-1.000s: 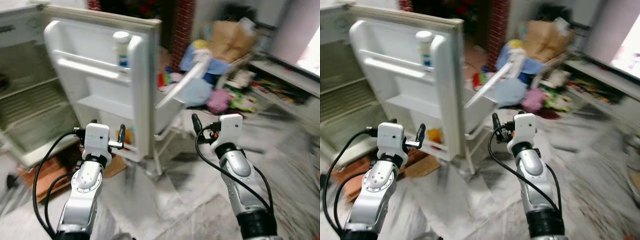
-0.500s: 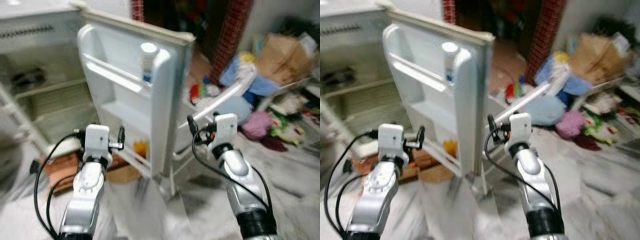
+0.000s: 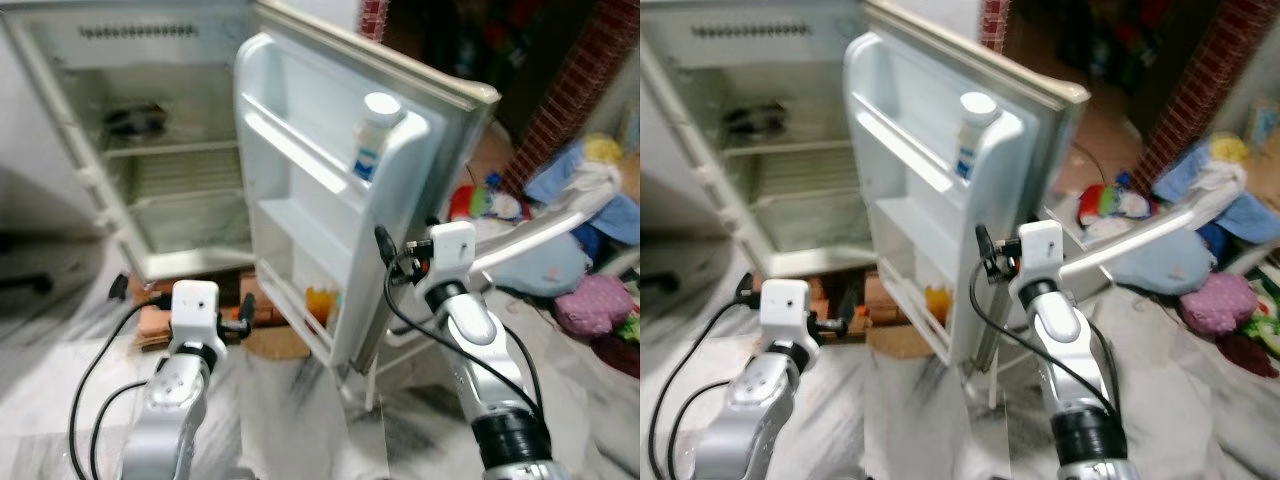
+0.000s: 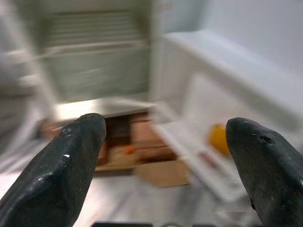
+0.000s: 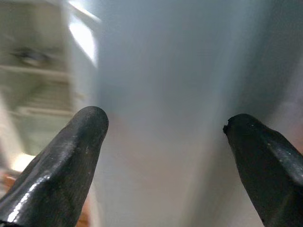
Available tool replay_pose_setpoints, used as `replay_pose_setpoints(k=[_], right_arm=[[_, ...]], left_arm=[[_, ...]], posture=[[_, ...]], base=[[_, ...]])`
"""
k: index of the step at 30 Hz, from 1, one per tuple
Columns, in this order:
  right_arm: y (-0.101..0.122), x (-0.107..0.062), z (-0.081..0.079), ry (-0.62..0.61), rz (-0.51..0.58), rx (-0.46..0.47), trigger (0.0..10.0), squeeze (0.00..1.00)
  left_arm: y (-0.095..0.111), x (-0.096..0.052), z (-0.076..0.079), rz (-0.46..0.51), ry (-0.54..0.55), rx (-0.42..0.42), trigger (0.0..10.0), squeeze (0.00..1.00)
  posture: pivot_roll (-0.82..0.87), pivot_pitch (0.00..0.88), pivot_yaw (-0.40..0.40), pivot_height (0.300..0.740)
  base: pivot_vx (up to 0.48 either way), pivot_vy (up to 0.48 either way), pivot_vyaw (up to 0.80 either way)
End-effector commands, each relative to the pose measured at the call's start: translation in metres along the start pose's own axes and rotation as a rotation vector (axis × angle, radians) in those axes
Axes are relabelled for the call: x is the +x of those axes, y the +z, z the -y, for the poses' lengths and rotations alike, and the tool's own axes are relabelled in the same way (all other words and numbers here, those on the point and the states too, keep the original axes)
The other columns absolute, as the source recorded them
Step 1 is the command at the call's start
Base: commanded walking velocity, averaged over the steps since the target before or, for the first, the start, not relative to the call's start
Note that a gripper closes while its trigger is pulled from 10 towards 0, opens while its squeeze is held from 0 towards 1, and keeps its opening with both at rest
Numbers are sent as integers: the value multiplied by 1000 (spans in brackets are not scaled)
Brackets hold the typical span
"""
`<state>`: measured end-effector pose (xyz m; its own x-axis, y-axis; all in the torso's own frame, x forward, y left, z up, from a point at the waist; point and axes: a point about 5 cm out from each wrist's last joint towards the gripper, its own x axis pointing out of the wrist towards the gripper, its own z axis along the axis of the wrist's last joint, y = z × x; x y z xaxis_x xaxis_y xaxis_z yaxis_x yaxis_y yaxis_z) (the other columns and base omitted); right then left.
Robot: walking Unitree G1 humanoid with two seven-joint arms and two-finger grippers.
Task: Restocking fridge
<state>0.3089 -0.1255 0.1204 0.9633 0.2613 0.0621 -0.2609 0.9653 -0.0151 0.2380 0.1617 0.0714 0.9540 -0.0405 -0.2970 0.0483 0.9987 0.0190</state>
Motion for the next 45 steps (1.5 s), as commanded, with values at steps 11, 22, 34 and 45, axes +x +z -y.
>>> replay_pose_setpoints(k=[11,22,34,45], right_arm=[[-4,0,20,-41,-38,33,10000,0],[-3,11,18,46,-70,109,10000,0],[-37,-22,40,166,-397,76,10000,0],[-11,-13,93,-69,-308,-47,10000,0]], left_arm=[[-9,-8,0,-161,-44,-26,10000,0],[-9,-9,4,-191,-71,-1,10000,0],[-9,-11,2,-203,-69,11,10000,0],[-9,-9,4,-216,-89,30,10000,0]], posture=[[120,1,-50,740],[120,3,-44,740],[113,10,-49,740],[103,11,-33,740]], base=[[0,0,0],[0,0,0],[0,0,0],[0,0,0]])
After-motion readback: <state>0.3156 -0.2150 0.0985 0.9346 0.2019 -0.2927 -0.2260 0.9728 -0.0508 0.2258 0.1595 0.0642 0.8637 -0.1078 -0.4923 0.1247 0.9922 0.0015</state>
